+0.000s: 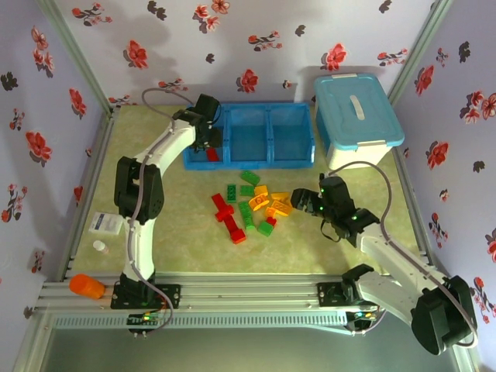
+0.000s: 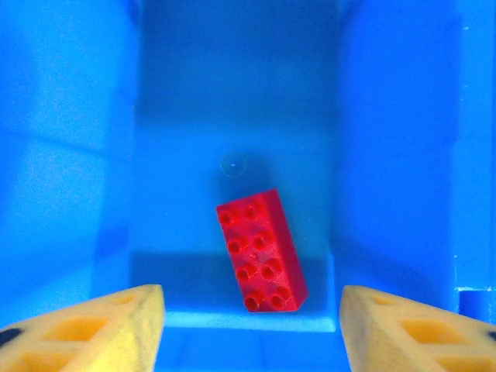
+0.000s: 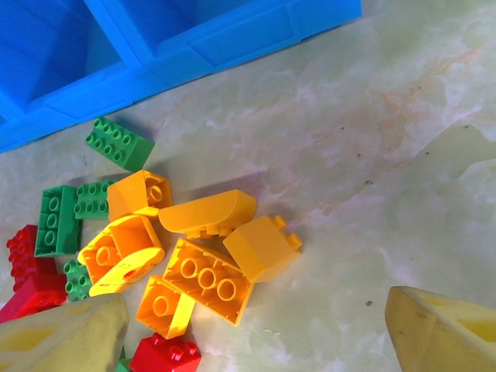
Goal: Sort the legos into containers by color
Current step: Place the lego in the container, then pick up the lego from the center of the table.
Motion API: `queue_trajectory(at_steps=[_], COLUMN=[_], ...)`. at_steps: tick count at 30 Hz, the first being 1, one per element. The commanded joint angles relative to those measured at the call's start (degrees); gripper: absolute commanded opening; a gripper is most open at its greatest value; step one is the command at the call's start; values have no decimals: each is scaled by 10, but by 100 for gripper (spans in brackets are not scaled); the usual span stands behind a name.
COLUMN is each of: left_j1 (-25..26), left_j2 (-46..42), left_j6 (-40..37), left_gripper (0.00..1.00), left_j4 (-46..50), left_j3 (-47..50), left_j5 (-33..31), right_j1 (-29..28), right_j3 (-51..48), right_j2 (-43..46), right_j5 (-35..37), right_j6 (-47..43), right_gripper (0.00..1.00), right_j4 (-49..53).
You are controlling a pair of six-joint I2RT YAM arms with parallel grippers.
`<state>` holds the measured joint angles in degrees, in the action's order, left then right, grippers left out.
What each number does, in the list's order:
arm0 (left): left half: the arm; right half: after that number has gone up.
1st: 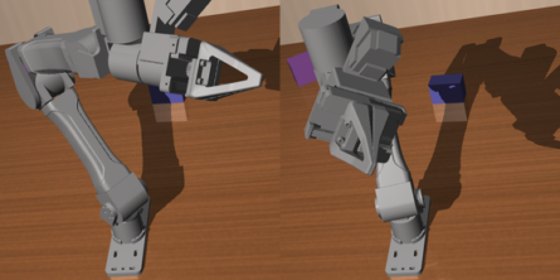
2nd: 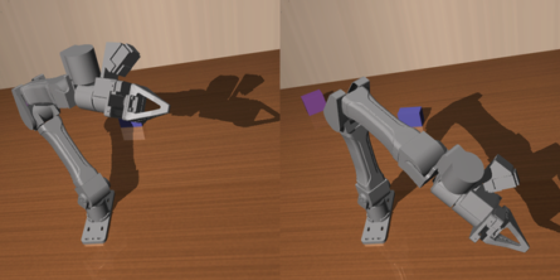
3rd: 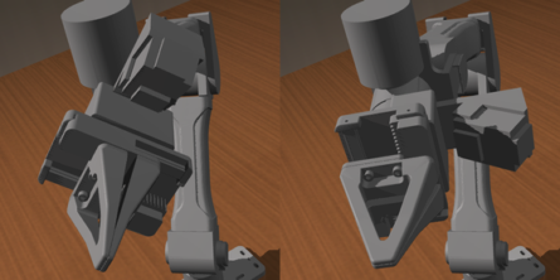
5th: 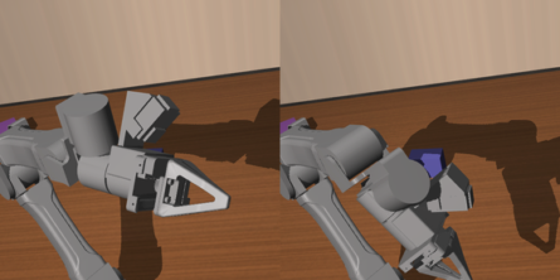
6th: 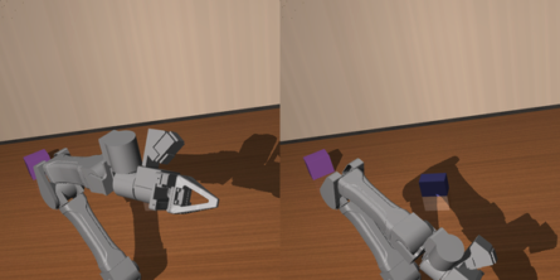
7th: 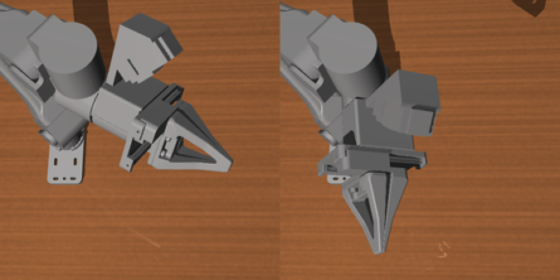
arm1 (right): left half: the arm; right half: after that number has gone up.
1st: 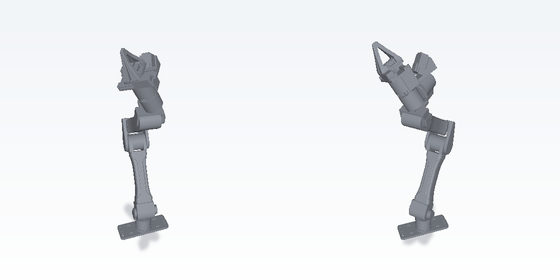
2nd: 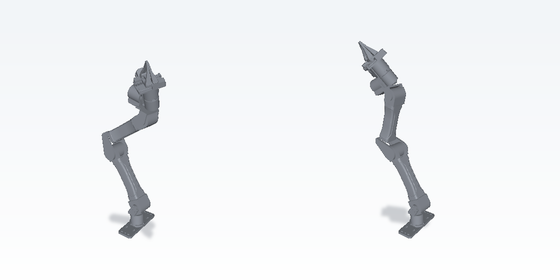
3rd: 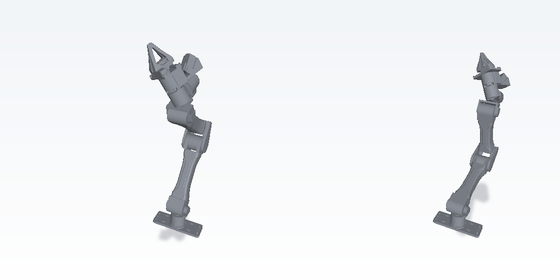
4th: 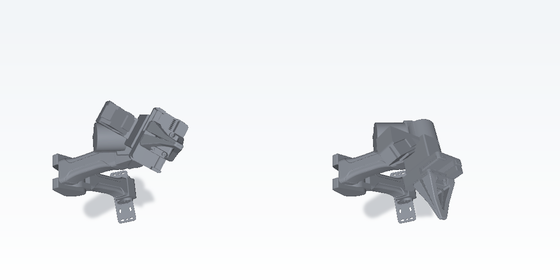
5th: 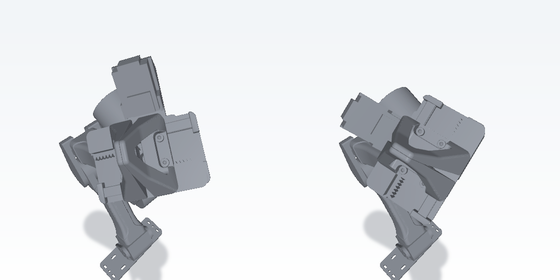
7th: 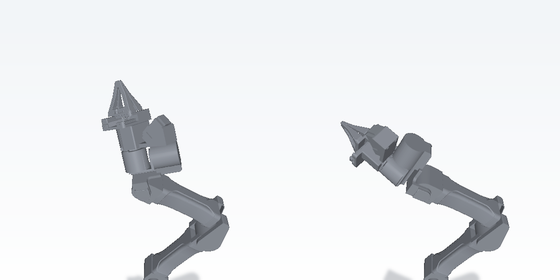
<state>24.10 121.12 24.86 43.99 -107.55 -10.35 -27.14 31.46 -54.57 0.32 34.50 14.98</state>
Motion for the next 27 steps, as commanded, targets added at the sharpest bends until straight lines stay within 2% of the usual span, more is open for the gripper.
queue_trajectory(at_steps=[1, 8, 14, 22, 27], left_j1=[-1, 7, 22, 40, 46], left_j2=[-44, -159, -296, -467, -568], left_j6=[-2, -4, 7, 39, 55], left_gripper=[66, 67, 67, 66, 66], left_j4=[-11, -41, -114, -170, -183], left_j3=[17, 105, 269, 466, 544], left_j5=[5, 8, 22, 32, 39], right_j1=[-9, -40, -95, -165, -200], right_j3=[16, 56, 115, 227, 312], right_j2=[-5, -24, -75, -199, -289], right_j5=[-9, -5, 13, 27, 37], right_j6=[-12, -28, -52, -89, -113], right_gripper=[86, 86, 86, 85, 83], right_j4=[14, 36, 67, 97, 121])
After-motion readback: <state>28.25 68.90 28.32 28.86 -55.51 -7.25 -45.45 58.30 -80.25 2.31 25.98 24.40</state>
